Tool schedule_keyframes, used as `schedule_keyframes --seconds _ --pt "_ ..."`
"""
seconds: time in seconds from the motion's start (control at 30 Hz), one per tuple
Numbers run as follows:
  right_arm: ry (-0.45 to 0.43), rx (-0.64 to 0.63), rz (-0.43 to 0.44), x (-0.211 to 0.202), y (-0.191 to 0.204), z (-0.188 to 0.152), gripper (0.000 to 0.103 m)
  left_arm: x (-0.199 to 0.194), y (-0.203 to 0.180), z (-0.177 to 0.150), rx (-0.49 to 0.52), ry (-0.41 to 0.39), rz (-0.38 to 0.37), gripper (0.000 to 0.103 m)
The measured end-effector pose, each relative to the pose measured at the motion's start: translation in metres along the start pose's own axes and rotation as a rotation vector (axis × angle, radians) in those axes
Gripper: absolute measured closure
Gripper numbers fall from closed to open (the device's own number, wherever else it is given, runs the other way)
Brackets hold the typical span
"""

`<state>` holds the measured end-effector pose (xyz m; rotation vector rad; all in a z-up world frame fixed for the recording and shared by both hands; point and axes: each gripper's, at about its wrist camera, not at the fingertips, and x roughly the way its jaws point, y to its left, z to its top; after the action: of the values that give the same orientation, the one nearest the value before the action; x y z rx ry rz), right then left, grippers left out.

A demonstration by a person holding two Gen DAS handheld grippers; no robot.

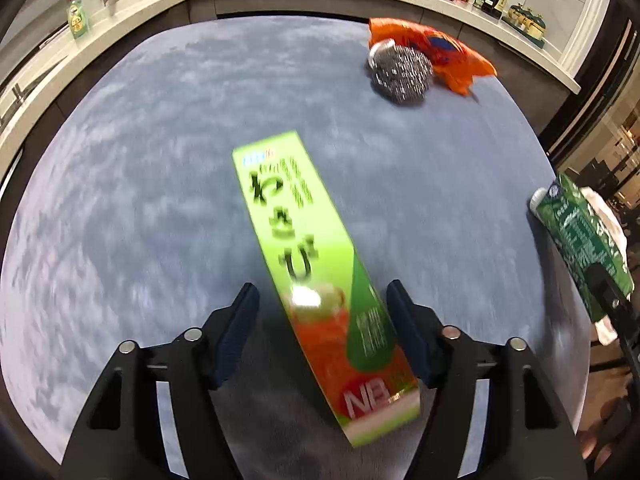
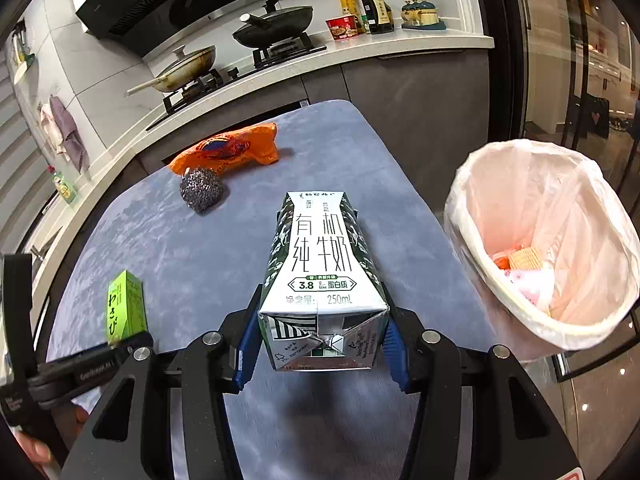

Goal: Collect trash
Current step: 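Grasp the green wasabi box with left gripper while right grasps the milk carton, then carry the wasabi box and milk carton over the bin with both grippers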

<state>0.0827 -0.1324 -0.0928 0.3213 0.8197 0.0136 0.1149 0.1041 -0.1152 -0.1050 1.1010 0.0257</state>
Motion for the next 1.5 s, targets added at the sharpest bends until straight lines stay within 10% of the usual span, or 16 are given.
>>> schedule_keyframes --seconds 0.17,0.27,0.8,1.5 --pt "-0.003 0.005 0.007 -0.007 -0.002 -0.007 0.053 -0.005 -0.005 -0.017 0.031 -0.018 0.024 0.044" --pt "-0.01 0.01 0.013 -0.012 -0.003 -0.007 0.053 -0.01 -0.006 -0.02 0.039 -0.022 0.012 0.064" --pt "-0.138 0.021 0.049 -0.061 -0.014 0.017 0.053 -0.063 -0.039 -0.005 0.106 -0.136 -0.078 0.067" --pt "-0.325 0.203 -0.108 -0.117 -0.138 0.06 0.053 -0.113 -0.202 0.014 0.345 -0.234 -0.288 0.066"
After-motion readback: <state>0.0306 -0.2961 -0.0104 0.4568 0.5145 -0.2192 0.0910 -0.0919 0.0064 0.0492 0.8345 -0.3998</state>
